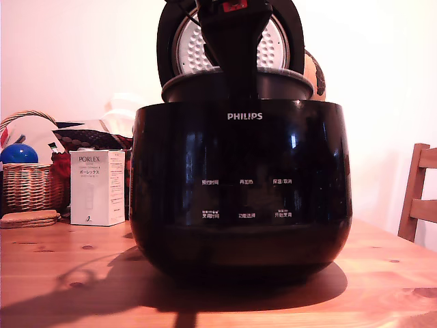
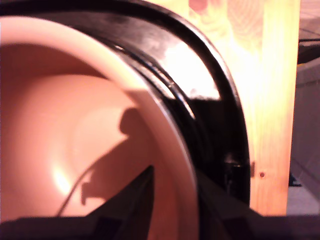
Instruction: Place the pot you are holding inside the rice cooker
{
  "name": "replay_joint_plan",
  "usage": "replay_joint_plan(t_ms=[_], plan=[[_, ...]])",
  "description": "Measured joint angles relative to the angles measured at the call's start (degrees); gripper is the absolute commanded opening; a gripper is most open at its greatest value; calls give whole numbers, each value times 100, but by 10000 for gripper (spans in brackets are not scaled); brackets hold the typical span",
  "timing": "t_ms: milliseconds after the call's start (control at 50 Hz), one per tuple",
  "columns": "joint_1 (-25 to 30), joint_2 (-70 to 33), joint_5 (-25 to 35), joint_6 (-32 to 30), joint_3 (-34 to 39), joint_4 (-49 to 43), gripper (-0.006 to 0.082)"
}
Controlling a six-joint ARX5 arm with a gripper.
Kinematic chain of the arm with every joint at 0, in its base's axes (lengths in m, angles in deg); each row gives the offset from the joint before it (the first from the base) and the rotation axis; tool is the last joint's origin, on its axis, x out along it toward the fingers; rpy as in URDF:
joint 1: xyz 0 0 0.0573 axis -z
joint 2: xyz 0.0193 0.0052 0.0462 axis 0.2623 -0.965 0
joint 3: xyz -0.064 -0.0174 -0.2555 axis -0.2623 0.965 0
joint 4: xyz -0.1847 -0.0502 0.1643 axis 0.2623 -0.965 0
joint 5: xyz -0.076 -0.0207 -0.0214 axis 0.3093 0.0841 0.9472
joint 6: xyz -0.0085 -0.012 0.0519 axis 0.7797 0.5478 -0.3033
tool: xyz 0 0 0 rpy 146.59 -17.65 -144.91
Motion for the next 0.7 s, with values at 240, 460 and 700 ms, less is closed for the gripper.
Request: replay_joint_plan(t_ms=[240,460,700], plan=[[42,0,122,243,-201,-87,201],[234,9,175,459,-686,-83,161],[223,55,76,737,-778,-90,-28]])
